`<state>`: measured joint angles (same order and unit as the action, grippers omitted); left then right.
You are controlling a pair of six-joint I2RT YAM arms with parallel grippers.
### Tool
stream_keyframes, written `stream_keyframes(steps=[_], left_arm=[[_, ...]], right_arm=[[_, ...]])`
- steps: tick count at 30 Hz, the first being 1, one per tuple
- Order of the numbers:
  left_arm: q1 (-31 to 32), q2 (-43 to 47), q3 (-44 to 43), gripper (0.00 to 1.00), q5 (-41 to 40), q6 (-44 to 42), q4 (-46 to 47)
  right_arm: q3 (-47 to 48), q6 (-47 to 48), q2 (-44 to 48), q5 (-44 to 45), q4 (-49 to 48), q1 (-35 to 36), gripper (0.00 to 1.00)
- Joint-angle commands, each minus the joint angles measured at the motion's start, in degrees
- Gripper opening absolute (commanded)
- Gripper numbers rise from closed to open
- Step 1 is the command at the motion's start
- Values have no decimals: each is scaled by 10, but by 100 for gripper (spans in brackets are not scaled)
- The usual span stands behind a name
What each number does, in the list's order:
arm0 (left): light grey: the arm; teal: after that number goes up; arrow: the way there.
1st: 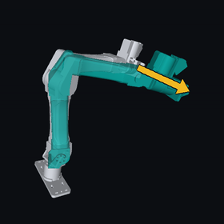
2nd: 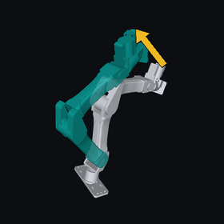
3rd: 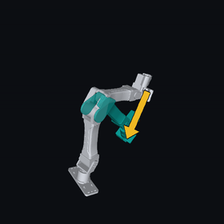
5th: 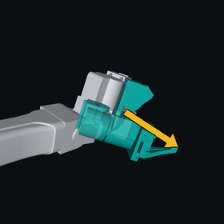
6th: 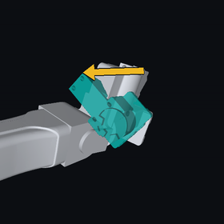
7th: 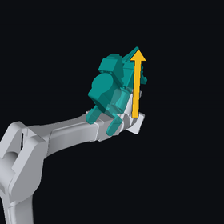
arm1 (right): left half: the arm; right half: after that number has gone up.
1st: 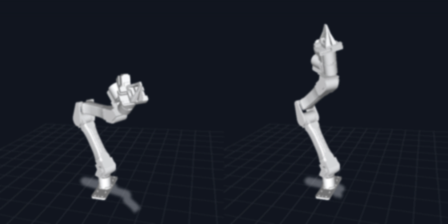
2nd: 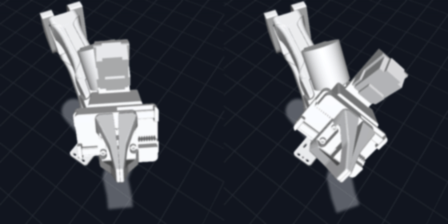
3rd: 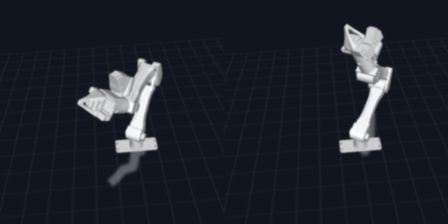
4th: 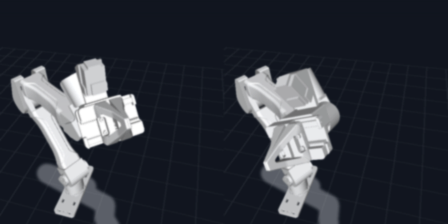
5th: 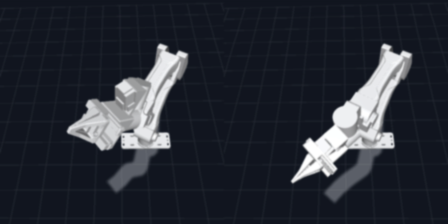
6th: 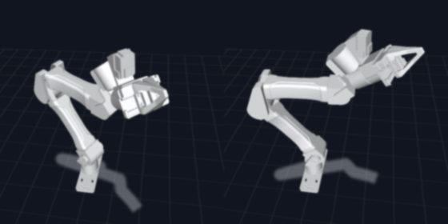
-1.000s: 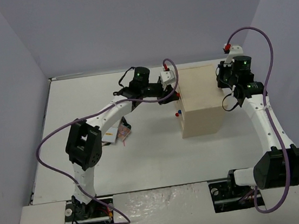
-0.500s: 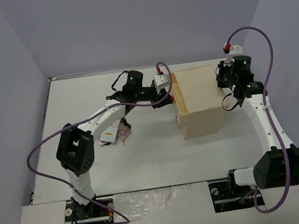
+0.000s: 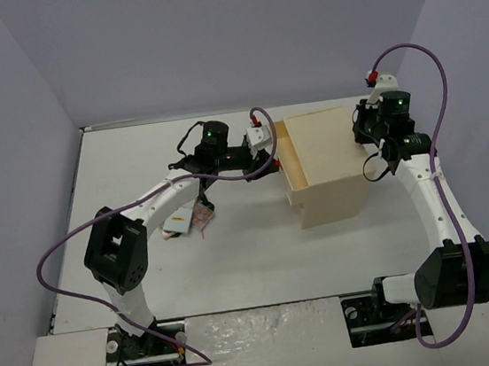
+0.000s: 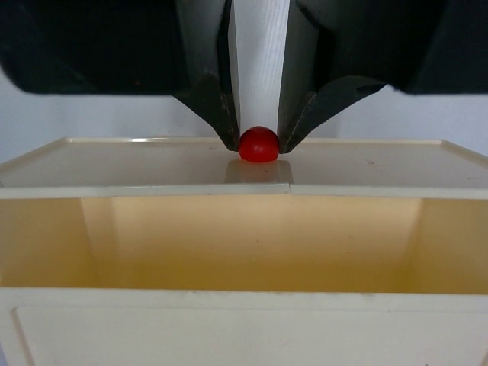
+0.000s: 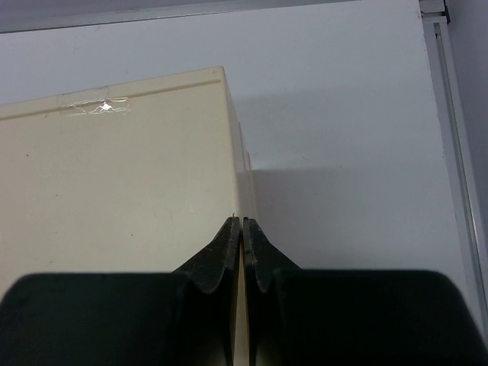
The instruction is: Organize the makeup
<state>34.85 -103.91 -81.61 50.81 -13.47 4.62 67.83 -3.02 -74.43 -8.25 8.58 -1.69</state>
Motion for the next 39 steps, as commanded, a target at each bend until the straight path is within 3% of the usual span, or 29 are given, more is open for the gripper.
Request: stream_keyframes(steps=[1,31,33,36,39], left_arm=[[-21,48,19,0,7,-19,-45],[-63,63,19,0,22,-3,-75],[-63,60,14,11,21,-1,-81],[-63,61,8,36,19,3,-85],[-62,69,5,54,9,2,-91]], right_arm=[[5,13,7,73,-18,-15,0],[3,4,9,93,-21,-22,0],[6,4,10,91,-21,-23,3],[12,5,13,89,-21,-23,20],[19,6,16,64,-20,-22,43]])
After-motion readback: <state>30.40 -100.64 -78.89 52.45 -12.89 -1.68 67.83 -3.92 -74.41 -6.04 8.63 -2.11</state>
